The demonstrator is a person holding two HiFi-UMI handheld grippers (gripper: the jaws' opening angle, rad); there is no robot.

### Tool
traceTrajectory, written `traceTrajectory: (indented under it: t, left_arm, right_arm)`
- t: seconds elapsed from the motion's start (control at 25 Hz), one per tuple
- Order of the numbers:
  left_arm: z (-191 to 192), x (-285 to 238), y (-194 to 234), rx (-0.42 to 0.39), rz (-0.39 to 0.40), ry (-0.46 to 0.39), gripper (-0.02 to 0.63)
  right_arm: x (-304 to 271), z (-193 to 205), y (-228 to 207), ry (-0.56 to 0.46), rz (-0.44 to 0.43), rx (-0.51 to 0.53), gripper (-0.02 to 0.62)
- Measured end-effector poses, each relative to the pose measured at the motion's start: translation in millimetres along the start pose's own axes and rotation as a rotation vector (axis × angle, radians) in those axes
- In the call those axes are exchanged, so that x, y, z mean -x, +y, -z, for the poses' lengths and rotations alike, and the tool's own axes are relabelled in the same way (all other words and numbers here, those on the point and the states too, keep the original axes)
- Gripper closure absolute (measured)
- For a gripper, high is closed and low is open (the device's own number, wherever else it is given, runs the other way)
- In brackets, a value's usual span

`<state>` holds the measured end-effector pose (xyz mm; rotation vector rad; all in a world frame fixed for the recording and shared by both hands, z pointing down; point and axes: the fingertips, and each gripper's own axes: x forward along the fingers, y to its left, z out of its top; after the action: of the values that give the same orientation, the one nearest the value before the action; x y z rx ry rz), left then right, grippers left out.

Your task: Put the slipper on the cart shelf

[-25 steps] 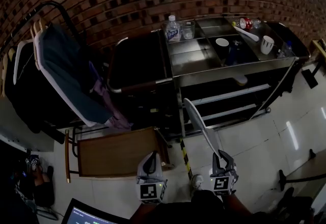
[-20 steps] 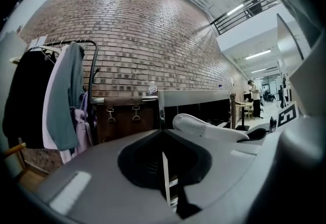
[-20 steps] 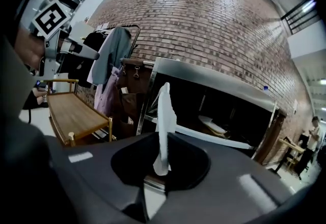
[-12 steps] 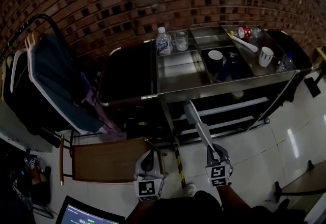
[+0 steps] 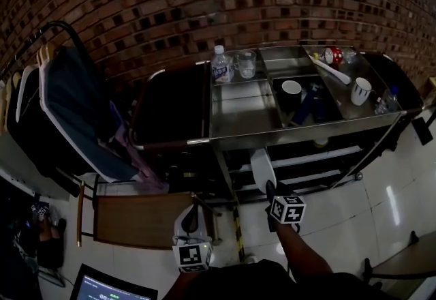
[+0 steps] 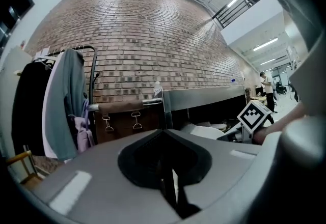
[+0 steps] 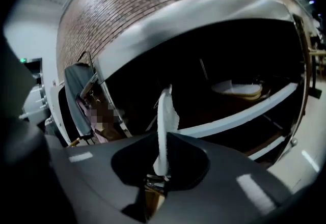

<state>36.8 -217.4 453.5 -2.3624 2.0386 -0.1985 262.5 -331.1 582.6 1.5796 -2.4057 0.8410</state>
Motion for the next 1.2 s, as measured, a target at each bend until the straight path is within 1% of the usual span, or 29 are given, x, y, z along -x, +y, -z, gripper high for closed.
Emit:
traceTrajectory:
  t: [0.08,0.16,0.36,0.56,0.64,0.72,0.76,0.8,0.88,0.92,1.0,1.08,1.2]
  left_arm:
    - [3,1,7,-0.002,-0.023,0.010,0.591]
    - [1,1,13,0.007,-0.044,0.015,0.591]
    - [4,9,28,0.014,-0.091,0.030,0.591]
    - [-1,21,41,0.006,-0.137,0.033,0.591]
    - [-1,28,46,0.005,-0.150,0.035,0.591]
    - [1,33,51,0.003,-0.164,0.042,0.591]
    - [2,35,54,0.006,-0.171,0.043,0.591]
    - [2,37,56,0.010,-0.175,0.043,0.591]
    - [3,41,56,0.021,-0.178,0.041,0.591]
    - [3,44,56,0.024,-0.176,0.041,0.591]
    - [4,46,54,0.028,-0.168,0.038,0.591]
    - [7,43,52,0.039,-0.159,0.033,0.591]
    - [6,37,41,0.066,-0.122,0.023,0.591]
  right_arm:
    - [-19,-5,-1,0.008,-0.036,-0.105,0.558]
    - [-38,-8,-5,0.018,-0.066,-0.236,0.558]
    - [-83,-9,-18,0.040,-0.111,-0.549,0.559]
    - [-124,-2,-34,0.039,-0.116,-0.830,0.555]
    - [-131,6,-41,0.043,-0.100,-0.916,0.546]
    - [-135,11,-46,0.042,-0.075,-0.966,0.533]
    - [-136,10,-47,0.035,-0.065,-0.969,0.522]
    - [-136,7,-48,0.024,-0.058,-0.951,0.503]
    - [-129,-2,-48,0.004,-0.039,-0.848,0.428]
    - [-122,-6,-49,-0.001,-0.023,-0.774,0.372]
    - [-101,-10,-50,-0.009,0.012,-0.620,0.362]
    - [-76,-11,-47,-0.023,0.022,-0.490,0.362]
    - [-30,-14,-20,-0.061,-0.047,-0.347,0.366]
